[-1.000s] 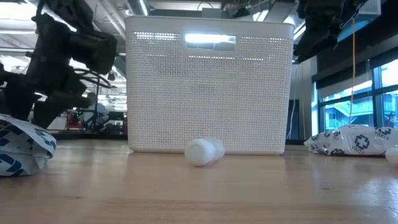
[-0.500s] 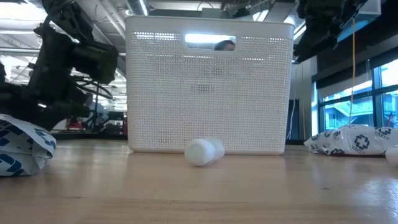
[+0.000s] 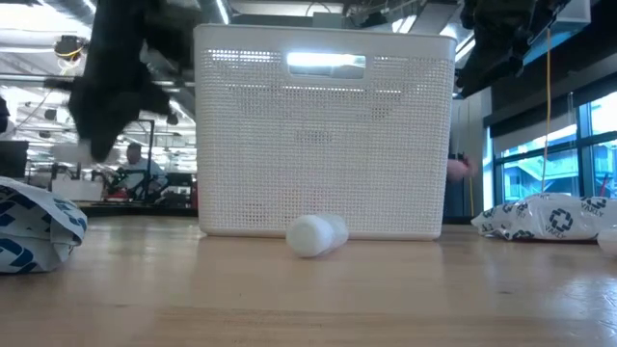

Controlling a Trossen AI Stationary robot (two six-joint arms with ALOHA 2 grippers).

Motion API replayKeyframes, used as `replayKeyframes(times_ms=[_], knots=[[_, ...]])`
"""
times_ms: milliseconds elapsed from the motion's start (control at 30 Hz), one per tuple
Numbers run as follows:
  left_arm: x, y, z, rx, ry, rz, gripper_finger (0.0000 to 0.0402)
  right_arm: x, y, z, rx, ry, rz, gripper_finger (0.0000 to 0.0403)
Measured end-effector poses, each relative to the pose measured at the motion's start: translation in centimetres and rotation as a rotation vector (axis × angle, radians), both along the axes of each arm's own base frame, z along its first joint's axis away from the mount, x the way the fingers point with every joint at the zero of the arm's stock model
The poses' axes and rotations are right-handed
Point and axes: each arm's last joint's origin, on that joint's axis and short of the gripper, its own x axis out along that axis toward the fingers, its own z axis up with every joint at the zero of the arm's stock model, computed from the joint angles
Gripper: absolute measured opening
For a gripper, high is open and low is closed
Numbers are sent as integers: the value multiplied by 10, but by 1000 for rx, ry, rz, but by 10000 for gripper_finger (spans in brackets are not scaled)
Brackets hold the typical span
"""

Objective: Pick & place medical supplies in basket/bin
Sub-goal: Put the left rolled gauze into the white bin

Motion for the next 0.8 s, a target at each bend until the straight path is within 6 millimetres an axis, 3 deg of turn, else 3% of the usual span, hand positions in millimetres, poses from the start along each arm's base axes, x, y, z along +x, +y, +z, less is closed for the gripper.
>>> replayKeyframes(times_ms=[133,233,400,500,633,800], knots=[[1,5,57,167,-5,5,58,0,0,0,0,0,-1,229],[6,9,101,303,-122,-20,56,0,0,0,0,0,-1,229],[26,15,171,502,-417,-265,54,0,0,0,1,-2,-2,229],[42,21,202,606,-592,-440,54,1,0,1,-1,-11,-2,229],[66,32,217,689,-704,-684,54,1,0,1,-2,-20,-2,229],[99,48,195,643,-598,-1011,54,2,0,2,-1,-25,-5,229]])
